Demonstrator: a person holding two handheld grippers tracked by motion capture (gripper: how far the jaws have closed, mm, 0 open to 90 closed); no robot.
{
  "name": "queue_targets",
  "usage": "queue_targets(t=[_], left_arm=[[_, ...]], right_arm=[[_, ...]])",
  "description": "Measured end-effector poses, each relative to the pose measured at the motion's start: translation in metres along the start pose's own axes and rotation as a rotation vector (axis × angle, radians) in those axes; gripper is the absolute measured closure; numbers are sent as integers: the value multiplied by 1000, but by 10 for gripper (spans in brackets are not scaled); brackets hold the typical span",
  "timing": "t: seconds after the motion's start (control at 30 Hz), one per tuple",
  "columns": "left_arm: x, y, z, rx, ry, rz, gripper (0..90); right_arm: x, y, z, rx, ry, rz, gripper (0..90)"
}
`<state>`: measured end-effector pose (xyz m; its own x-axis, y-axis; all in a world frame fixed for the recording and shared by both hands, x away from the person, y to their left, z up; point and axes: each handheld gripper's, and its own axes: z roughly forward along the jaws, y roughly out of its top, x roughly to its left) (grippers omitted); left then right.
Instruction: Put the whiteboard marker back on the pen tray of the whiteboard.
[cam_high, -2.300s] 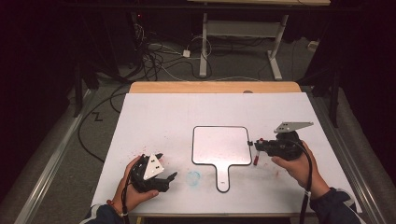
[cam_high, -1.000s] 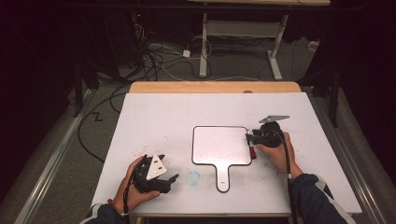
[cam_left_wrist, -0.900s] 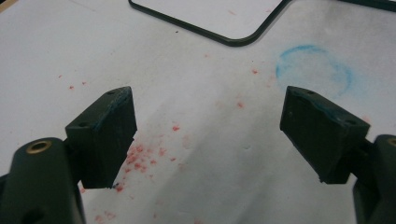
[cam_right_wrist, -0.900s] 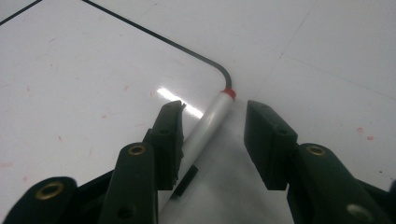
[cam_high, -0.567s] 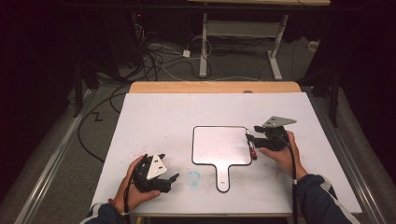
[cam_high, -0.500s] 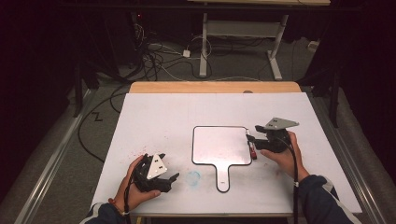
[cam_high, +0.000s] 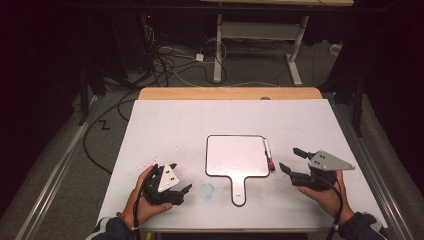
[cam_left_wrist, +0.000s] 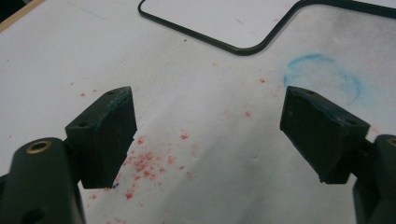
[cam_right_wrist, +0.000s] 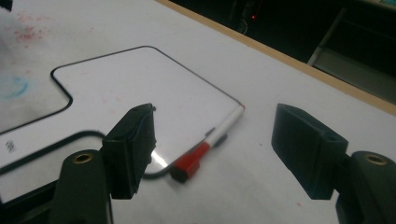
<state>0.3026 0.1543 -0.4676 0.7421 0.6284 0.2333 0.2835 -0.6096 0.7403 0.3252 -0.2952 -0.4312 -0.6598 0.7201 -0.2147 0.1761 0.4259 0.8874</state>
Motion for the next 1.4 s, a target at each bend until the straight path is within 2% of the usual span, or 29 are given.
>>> queue_targets(t=[0.03, 0.17, 0.3, 1.07, 1.4], left_arm=[[0, 0, 0, 1, 3, 1, 177], [-1, -1, -3, -11, 11, 3, 178], [-3, 0, -4, -17, 15, 17, 177], [-3, -1, -3, -4, 6, 22, 177], [-2, 1, 2, 8, 2, 26, 177]], right_arm=[[3, -4, -5, -5, -4, -13, 296], [14, -18, -20, -10, -26, -18, 257], [19, -24, -26, 0, -30, -13, 250], [20, -23, -21, 1, -35, -28, 256], [21, -23, -20, 4, -42, -54, 251]])
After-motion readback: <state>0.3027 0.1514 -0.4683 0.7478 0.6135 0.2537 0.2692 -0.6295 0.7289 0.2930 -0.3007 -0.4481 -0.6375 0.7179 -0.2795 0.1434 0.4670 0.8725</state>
